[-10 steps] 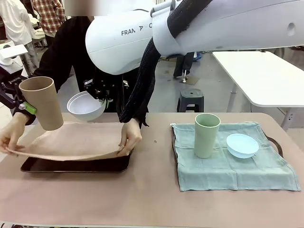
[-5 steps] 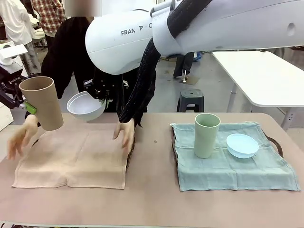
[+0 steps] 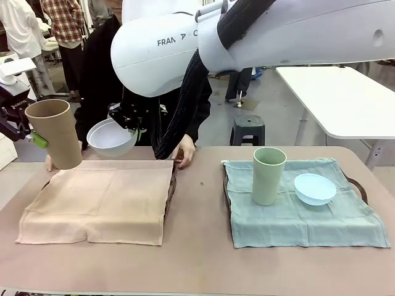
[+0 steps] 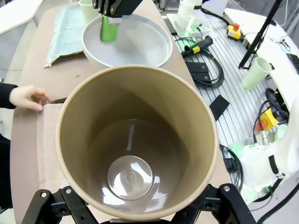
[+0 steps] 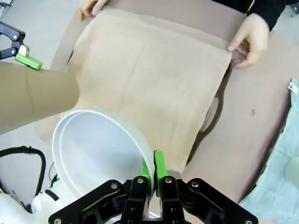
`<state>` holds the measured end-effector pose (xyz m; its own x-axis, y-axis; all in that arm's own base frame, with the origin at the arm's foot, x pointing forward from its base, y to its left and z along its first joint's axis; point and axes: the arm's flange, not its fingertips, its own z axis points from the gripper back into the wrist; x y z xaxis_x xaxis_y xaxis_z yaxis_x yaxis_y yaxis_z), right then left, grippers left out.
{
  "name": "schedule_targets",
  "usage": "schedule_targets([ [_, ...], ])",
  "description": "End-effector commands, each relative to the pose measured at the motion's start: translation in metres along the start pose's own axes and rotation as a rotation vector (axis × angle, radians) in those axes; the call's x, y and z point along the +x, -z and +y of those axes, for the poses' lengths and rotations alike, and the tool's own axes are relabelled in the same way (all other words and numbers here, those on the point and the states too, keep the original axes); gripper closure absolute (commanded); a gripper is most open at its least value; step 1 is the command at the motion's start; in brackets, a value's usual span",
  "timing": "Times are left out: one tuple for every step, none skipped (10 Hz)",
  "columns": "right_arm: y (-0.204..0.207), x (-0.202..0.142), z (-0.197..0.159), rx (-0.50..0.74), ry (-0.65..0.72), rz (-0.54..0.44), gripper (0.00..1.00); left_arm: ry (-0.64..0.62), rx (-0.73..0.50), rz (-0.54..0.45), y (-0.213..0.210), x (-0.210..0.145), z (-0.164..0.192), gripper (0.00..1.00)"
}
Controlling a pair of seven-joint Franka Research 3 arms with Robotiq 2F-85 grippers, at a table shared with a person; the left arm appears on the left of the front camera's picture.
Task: Set up a tray with a mat and arrange the tableware.
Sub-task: Place the Picnic Bowl and Reusable plastic cup back onto the Handle tray in front of the human's position.
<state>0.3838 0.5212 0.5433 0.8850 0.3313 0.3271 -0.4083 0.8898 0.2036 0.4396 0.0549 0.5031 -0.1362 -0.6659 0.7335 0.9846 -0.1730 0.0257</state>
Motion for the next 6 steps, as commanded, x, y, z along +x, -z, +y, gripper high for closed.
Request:
schedule_targets([
  [0.0006,0.0014,0.0015,-0.006,0.0,-0.005,1.0,0.0,-0.008,0.004,-0.0036,0.0032,-0.0001,0.67],
  [0.0006,0.0014,0.0015,-0.006,0.0,-0.005,1.0,0.0,-0.008,0.004,-0.0036,0.0032,-0.0001,0.67],
  [0.0006,0.0014,0.0015,-0.006,0.0,-0.005,1.0,0.0,-0.008,0.004,-0.0036,0.0032,-0.0001,0.67],
  [0.0006,0.0014,0.0015,-0.006,0.0,-0.005,1.0,0.0,-0.008,0.004,-0.0036,0.0032,-0.0001,0.67],
  [0.0006,0.0014,0.0015,-0.006,0.0,-0.005,1.0,0.0,-0.008,0.004,-0.0036,0.0032,-0.0001,0.67],
  [0.0006,0.0014,0.0015,-0.006,0.0,-0.005,1.0,0.0,-0.008,0.004,-0.0036,0.0032,-0.0001,0.67],
])
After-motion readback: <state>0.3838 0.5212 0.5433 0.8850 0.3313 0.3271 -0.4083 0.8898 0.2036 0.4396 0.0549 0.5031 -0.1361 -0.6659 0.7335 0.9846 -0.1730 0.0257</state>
